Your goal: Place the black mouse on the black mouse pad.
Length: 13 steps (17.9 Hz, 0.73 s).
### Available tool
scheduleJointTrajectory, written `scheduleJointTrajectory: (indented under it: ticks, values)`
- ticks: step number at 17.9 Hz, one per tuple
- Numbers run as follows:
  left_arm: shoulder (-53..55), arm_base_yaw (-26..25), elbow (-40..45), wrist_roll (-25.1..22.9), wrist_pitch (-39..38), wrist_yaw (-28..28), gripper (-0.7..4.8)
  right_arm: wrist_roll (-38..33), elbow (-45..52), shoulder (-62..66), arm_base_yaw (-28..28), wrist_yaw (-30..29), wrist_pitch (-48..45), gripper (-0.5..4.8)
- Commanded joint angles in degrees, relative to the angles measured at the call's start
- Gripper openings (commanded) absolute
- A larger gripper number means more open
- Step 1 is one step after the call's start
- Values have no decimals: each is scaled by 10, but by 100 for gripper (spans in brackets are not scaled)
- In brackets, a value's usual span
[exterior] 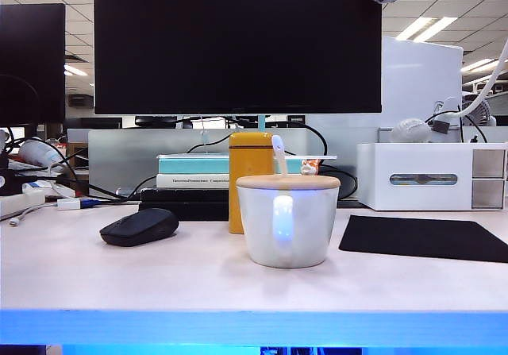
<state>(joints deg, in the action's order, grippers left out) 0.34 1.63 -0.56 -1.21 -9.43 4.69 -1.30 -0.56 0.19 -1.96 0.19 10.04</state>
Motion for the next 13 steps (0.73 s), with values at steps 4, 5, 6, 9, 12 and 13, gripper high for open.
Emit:
scheduleJointTrajectory:
  ticks: [4, 5, 6, 9, 12, 13]
  values:
    - [-1, -1, 0, 8, -9, 2, -2, -55, 5, 0, 0, -5, -7, -1]
    - [-1, -1, 0, 8, -8, 2, -3, -64, 5, 0, 0, -5, -8, -1]
    - [-1, -1, 0, 14, -8, 2, -3, -68, 5, 0, 0, -5, -11, -1]
    - [-1, -1, -2, 64, -6, 5, -4, -149, 4, 0, 0, -1, -45, -1]
    - [-1, -1, -41, 104, -14, 5, -4, -247, -28, 0, -1, -2, -52, -2]
    - [1, -1, -61, 108, -17, 5, -4, -246, -48, 0, -1, -2, -50, -2]
